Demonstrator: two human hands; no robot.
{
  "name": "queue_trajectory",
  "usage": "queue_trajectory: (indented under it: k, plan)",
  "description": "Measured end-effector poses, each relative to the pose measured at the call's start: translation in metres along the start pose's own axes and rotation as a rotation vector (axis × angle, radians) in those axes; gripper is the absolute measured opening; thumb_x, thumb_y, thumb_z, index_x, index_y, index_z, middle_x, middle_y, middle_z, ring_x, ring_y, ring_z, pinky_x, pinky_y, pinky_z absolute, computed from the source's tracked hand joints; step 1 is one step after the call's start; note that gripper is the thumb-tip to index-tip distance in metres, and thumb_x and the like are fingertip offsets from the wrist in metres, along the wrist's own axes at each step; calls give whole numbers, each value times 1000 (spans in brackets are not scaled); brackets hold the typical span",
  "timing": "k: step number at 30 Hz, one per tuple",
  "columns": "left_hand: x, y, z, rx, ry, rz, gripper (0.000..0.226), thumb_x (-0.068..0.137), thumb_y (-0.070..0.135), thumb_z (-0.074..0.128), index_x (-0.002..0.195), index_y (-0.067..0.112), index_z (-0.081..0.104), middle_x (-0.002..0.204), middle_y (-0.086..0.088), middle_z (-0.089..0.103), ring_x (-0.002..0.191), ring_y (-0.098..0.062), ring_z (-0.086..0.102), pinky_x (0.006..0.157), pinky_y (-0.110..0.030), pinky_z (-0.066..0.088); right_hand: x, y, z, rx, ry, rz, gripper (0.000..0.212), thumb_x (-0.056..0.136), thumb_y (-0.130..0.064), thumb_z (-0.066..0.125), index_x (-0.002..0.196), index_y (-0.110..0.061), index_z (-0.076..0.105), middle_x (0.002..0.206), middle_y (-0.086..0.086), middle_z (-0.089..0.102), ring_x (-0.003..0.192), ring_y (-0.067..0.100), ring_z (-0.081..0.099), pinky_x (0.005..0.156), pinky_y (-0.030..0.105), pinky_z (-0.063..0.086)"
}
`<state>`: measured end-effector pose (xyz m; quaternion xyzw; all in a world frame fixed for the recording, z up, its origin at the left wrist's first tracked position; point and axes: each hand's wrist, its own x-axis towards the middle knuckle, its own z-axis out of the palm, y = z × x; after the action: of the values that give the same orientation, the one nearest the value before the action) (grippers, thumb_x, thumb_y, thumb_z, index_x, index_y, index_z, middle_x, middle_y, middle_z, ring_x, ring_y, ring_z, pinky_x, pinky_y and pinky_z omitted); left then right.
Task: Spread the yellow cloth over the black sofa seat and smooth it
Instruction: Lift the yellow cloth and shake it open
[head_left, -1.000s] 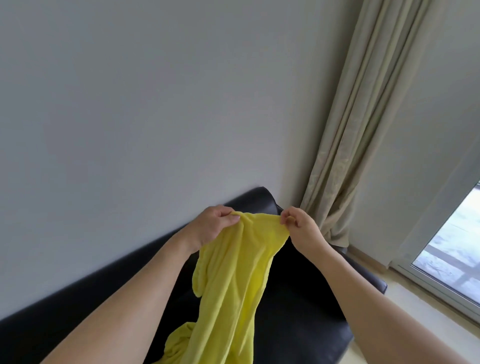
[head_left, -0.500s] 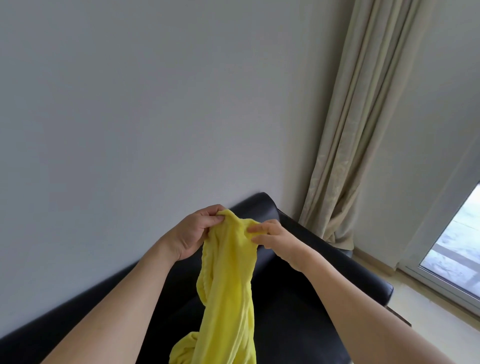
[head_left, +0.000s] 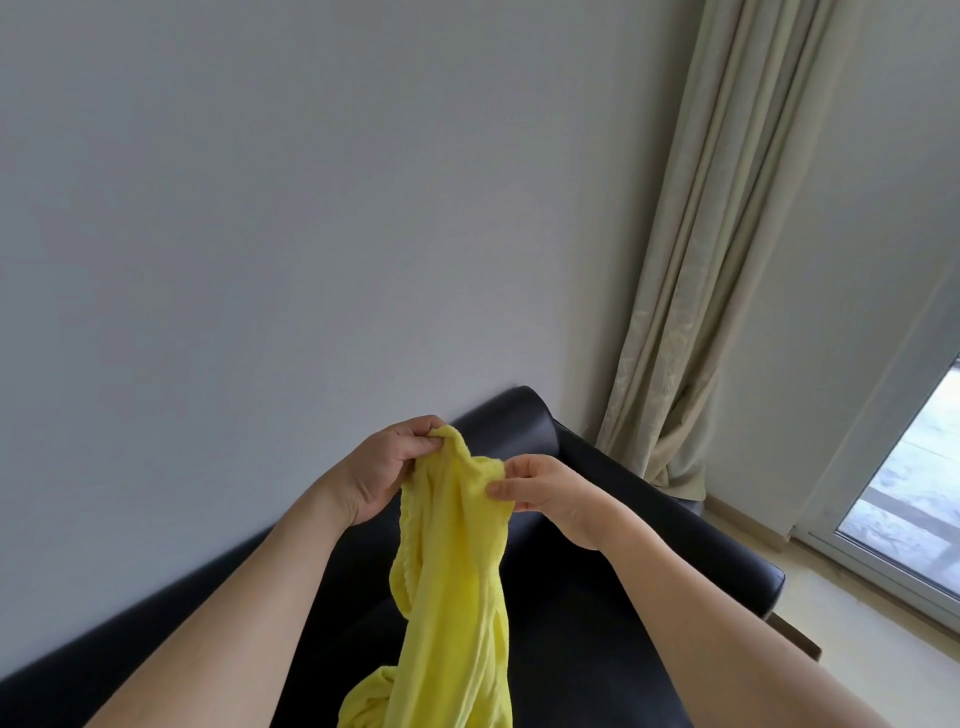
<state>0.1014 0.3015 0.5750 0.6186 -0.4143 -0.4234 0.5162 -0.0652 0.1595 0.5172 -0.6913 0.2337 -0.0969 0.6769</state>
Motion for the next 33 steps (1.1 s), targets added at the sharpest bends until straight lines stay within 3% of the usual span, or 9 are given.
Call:
queue_trajectory:
  k: [3, 7, 11, 14, 21, 24, 27, 30, 33]
  plan:
    - [2, -2, -5, 80, 74, -62, 14, 88, 19, 53, 82, 14, 64, 81, -4, 61, 81, -19, 55, 75, -33, 40, -2, -3, -6, 224, 124, -100, 13, 84, 5, 65, 88, -8, 63, 81, 4, 69, 80, 20, 65, 82, 31, 54]
    - [7, -8, -7, 252, 191, -124, 20, 97, 14, 51, 82, 13, 64, 78, -2, 60, 78, -18, 54, 72, -32, 39, -3, -4, -16, 249, 248, -161, 28, 80, 15, 60, 79, -13, 58, 73, 3, 55, 72, 17, 51, 72, 29, 44]
    - [10, -11, 2, 329, 209, -99, 17, 97, 17, 53, 93, 8, 67, 87, -2, 63, 82, -15, 56, 75, -29, 44, -7, -6, -16, 294, 346, -201, 39, 80, 20, 55, 101, -13, 59, 80, 5, 57, 77, 17, 53, 77, 32, 47]
    - [10, -10, 5, 360, 207, -93, 15, 95, 19, 59, 94, 10, 71, 89, -2, 66, 83, -14, 59, 76, -26, 47, -6, -4, -16, 309, 440, -221, 42, 83, 18, 55, 110, -14, 62, 85, 5, 65, 83, 17, 60, 83, 33, 50]
    - [9, -12, 7, 355, 225, -111, 9, 88, 22, 71, 90, 16, 77, 93, -2, 73, 90, -13, 67, 80, -23, 49, -6, 1, -15, 250, 522, -196, 27, 89, 8, 55, 95, -14, 69, 89, 4, 74, 84, 16, 65, 77, 30, 53]
    - [11, -15, 5, 389, 272, -145, 21, 74, 45, 77, 86, 28, 77, 95, 6, 73, 99, -15, 65, 92, -32, 50, -3, 4, -12, 224, 543, -175, 25, 94, 2, 52, 96, -17, 68, 91, 3, 72, 85, 17, 63, 80, 33, 53]
    - [14, -20, 4, 439, 325, -159, 39, 54, 67, 67, 81, 41, 76, 97, 11, 71, 104, -19, 62, 98, -43, 48, 1, 4, -9, 177, 564, -148, 25, 95, -3, 46, 96, -19, 65, 92, 2, 65, 87, 18, 55, 79, 35, 47]
    - [15, -19, 9, 452, 331, -129, 36, 56, 69, 63, 79, 45, 74, 93, 12, 71, 104, -22, 61, 98, -44, 47, 1, -4, -2, 190, 550, -90, 25, 96, -14, 39, 99, -20, 63, 94, 2, 58, 89, 19, 49, 80, 34, 42]
    - [13, -13, 18, 473, 306, -89, 26, 73, 56, 66, 73, 32, 74, 72, 12, 65, 85, -17, 61, 83, -35, 50, 1, -17, 2, 150, 502, -54, 28, 94, -12, 36, 97, -21, 63, 97, 0, 56, 90, 17, 48, 77, 30, 40]
